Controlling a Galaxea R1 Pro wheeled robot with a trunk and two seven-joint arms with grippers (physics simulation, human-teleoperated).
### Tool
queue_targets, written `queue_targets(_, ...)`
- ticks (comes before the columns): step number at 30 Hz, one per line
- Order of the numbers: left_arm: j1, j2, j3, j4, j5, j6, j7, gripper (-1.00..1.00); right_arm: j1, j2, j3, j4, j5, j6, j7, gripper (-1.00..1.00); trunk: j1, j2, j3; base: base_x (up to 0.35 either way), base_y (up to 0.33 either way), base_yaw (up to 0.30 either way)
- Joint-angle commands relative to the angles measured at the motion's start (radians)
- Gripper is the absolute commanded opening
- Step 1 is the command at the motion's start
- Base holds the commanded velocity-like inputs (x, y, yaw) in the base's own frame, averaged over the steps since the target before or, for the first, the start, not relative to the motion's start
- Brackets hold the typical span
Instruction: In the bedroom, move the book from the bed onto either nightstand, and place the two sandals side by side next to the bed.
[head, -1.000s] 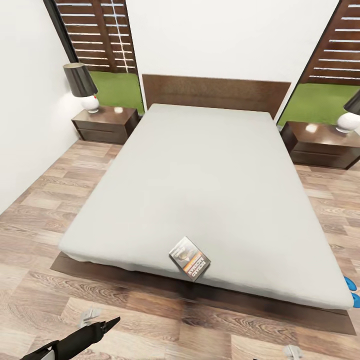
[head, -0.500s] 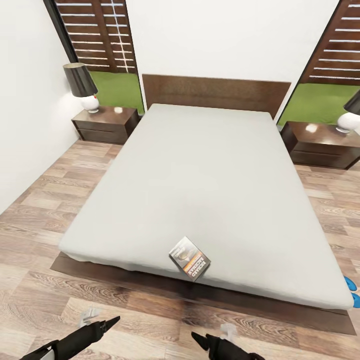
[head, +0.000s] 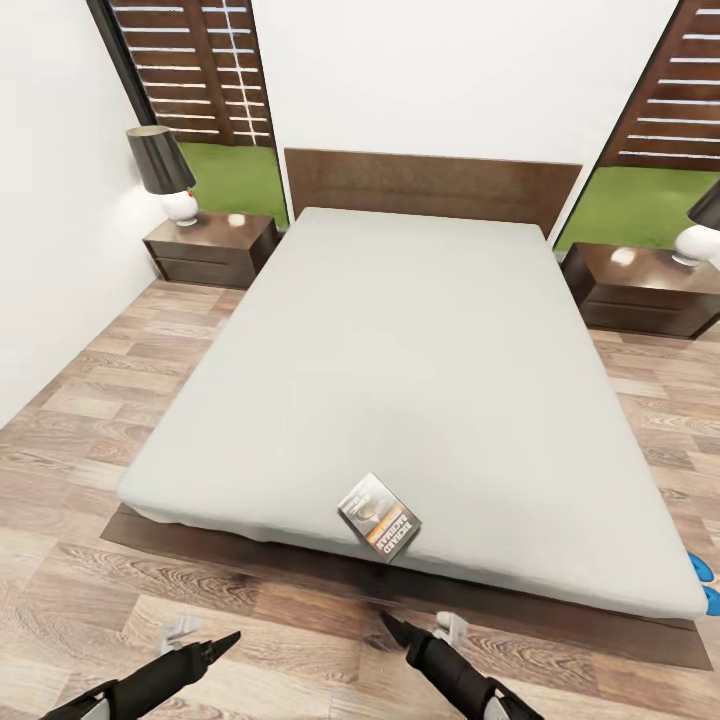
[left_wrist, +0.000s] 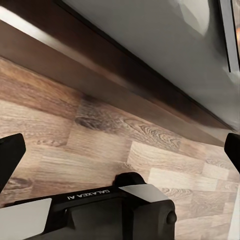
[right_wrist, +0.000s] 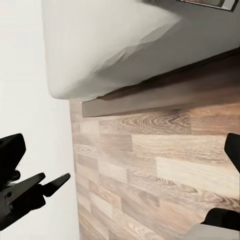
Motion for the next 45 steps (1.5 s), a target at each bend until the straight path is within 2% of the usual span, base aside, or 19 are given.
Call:
queue_targets(1, -0.001, -0.002, 0.008, 0.001, -0.008, -0.006, -0.002, 1.00, -0.001, 0.001, -0.004, 0.000, -0.019, 0.010, 0.006, 1.00, 0.000, -0.001, -0.001, 0.000, 0.000, 0.000)
queue_targets(3, -0.001, -0.006, 0.007, 0.001, -0.008, -0.007, -0.001, 1.00, -0.001, 0.002, -0.004, -0.001, -0.066, 0.015, 0.008, 1.00, 0.000, -0.001, -0.001, 0.000, 0.000, 0.000)
queue_targets(5, -0.001, -0.010, 0.007, 0.001, -0.008, -0.008, 0.002, 1.00, -0.001, 0.003, -0.003, -0.001, -0.159, 0.019, 0.012, 1.00, 0.000, -0.001, -0.001, 0.000, 0.000, 0.000)
queue_targets(6, -0.001, -0.011, 0.007, 0.001, -0.008, -0.008, 0.003, 1.00, -0.001, 0.004, -0.002, -0.001, -0.183, 0.021, 0.012, 1.00, 0.000, -0.001, -0.001, 0.000, 0.000, 0.000)
queue_targets(7, -0.001, -0.012, 0.007, 0.001, -0.008, -0.009, 0.004, 1.00, -0.001, 0.004, -0.001, -0.001, -0.225, 0.025, 0.014, 1.00, 0.000, -0.001, -0.001, 0.000, 0.000, 0.000)
queue_targets(10, -0.001, -0.013, 0.007, 0.001, -0.008, -0.009, 0.005, 1.00, -0.002, 0.005, 0.000, -0.001, -0.295, 0.047, 0.016, 1.00, 0.000, -0.001, -0.001, 0.000, 0.000, 0.000)
queue_targets(14, -0.001, -0.013, 0.007, 0.001, -0.008, -0.010, 0.004, 1.00, -0.002, 0.010, 0.002, -0.001, -0.319, 0.075, 0.019, 1.00, 0.000, -0.001, -0.001, 0.000, 0.000, 0.000)
queue_targets(20, -0.001, -0.020, 0.007, 0.002, -0.008, -0.010, 0.004, 1.00, -0.002, 0.012, 0.004, 0.000, -0.325, 0.092, 0.023, 1.00, 0.000, -0.001, -0.001, 0.000, 0.000, 0.000)
queue_targets(22, -0.001, -0.024, 0.007, 0.002, -0.008, -0.010, 0.004, 1.00, -0.002, 0.013, 0.004, 0.000, -0.326, 0.128, 0.060, 1.00, 0.000, -0.001, -0.001, 0.000, 0.000, 0.000)
queue_targets(26, -0.001, -0.025, 0.007, 0.002, -0.008, -0.010, 0.004, 1.00, -0.002, 0.012, 0.004, -0.001, -0.334, 0.149, 0.111, 1.00, 0.000, -0.001, -0.001, 0.000, 0.000, 0.000)
queue_targets(27, -0.001, -0.025, 0.007, 0.002, -0.008, -0.010, 0.004, 1.00, -0.001, 0.011, 0.004, -0.001, -0.363, 0.152, 0.121, 1.00, 0.000, -0.001, -0.001, 0.000, 0.000, 0.000)
queue_targets(28, -0.001, -0.026, 0.007, 0.002, -0.007, -0.010, 0.004, 1.00, -0.001, 0.011, 0.004, -0.001, -0.418, 0.153, 0.126, 1.00, 0.000, -0.001, -0.001, 0.000, 0.000, 0.000)
queue_targets(31, -0.001, -0.026, 0.007, 0.002, -0.007, -0.010, 0.004, 1.00, -0.001, 0.010, 0.004, 0.000, -0.543, 0.149, 0.129, 1.00, 0.000, -0.001, -0.001, 0.000, 0.000, 0.000)
queue_targets(32, -0.001, -0.026, 0.007, 0.002, -0.007, -0.010, 0.004, 1.00, -0.001, 0.010, 0.003, 0.000, -0.560, 0.146, 0.129, 1.00, 0.000, -0.001, -0.001, 0.000, 0.000, 0.000)
queue_targets(37, -0.001, -0.026, 0.007, 0.002, -0.007, -0.010, 0.004, 1.00, -0.002, 0.010, 0.003, 0.004, -0.590, 0.141, 0.126, 1.00, 0.000, -0.001, -0.001, 0.000, 0.000, 0.000)
queue_targets(45, -0.001, -0.026, 0.007, 0.003, -0.007, -0.009, 0.005, 1.00, -0.001, 0.010, 0.004, 0.011, -0.593, 0.141, 0.119, 1.00, 0.000, -0.001, -0.001, 0.000, 0.000, 0.000)
